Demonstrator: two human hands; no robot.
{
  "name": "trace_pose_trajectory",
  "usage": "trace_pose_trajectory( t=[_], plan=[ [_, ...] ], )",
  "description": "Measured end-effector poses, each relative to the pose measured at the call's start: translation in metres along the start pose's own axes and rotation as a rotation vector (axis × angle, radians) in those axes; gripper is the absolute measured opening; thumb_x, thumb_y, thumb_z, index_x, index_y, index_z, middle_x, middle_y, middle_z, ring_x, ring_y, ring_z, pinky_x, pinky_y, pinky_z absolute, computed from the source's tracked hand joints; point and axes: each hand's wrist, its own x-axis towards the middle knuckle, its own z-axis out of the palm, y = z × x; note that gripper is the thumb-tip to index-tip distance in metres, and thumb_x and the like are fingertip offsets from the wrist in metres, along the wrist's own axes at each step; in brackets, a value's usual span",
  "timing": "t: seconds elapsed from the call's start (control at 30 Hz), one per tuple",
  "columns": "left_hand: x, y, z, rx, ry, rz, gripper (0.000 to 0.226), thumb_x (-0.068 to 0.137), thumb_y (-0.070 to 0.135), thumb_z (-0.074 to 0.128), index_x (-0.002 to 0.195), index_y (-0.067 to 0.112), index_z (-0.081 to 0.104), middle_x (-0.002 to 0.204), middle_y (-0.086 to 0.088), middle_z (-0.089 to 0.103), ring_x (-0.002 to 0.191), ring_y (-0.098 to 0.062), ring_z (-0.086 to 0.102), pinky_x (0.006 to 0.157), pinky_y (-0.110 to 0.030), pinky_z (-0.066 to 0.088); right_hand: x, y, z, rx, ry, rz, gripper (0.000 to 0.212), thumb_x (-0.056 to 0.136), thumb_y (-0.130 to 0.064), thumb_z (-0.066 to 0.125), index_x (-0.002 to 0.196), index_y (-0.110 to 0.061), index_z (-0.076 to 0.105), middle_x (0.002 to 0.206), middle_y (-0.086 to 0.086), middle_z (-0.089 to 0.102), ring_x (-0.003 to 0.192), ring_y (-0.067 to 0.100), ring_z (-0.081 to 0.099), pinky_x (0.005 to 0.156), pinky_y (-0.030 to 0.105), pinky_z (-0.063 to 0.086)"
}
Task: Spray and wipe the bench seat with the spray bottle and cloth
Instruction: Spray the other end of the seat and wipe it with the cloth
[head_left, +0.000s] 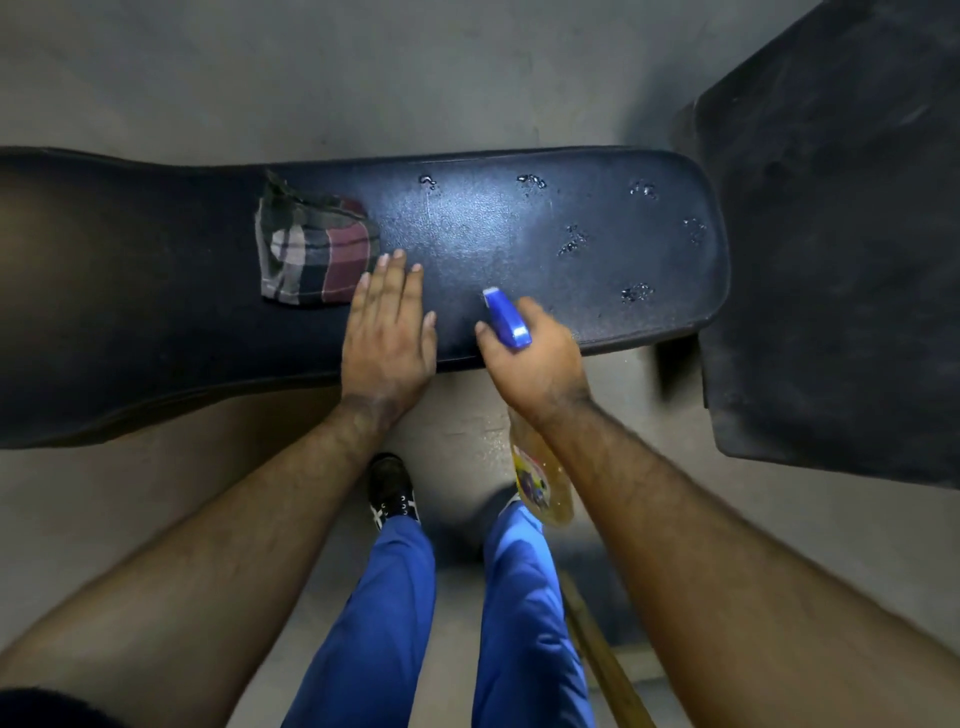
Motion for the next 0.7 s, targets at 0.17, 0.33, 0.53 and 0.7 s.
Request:
trace_pose_trajectory(
  t=[0.17,0.33,0.53,0.7],
  plan=[
    [0.019,-0.027,-0.003,0.103,-0.03,-0.129,0.061,0.098,0.034,0.041,0.148,-0.001,0.034,0.157,-0.022,0.029,0.147,-0.035,0.025,0.122,-0.047,0.017,0.029,-0.039,0.008,-0.043,0.012,-0.003,0.027,0.093,-0.045,0.062,0.088,-0.02,0.054,0.086,0.007,0.063,0.095,0.036,0.063,0.074,0.035,0.043],
    [0.016,-0.036,0.008,0.132,-0.025,-0.093,0.061,0.101,0.035,0.037,0.15,-0.001,0.031,0.159,-0.02,0.025,0.149,-0.032,0.021,0.123,-0.044,0.01,0.045,-0.055,0.024,-0.127,0.01,0.058,0.027,0.093,-0.041,0.059,0.099,-0.016,0.066,0.098,0.011,0.071,0.099,0.036,0.067,0.076,0.033,0.048],
    [0.017,-0.039,-0.002,0.05,-0.051,-0.083,0.059,0.1,0.03,0.04,0.149,-0.002,0.033,0.159,-0.02,0.026,0.149,-0.031,0.021,0.123,-0.045,0.012,0.022,-0.049,0.031,-0.12,-0.039,0.031,0.03,0.091,-0.043,0.062,0.099,-0.014,0.062,0.099,0.013,0.07,0.097,0.038,0.065,0.082,0.038,0.05],
    [-0.01,-0.05,-0.022,0.026,-0.059,-0.088,0.056,0.098,0.024,0.04,0.148,-0.001,0.035,0.158,-0.022,0.027,0.148,-0.033,0.023,0.122,-0.045,0.015,-0.017,-0.036,0.046,-0.142,-0.1,-0.008,0.028,0.092,-0.043,0.063,0.098,-0.016,0.061,0.095,0.011,0.069,0.093,0.035,0.064,0.073,0.036,0.046]
  ],
)
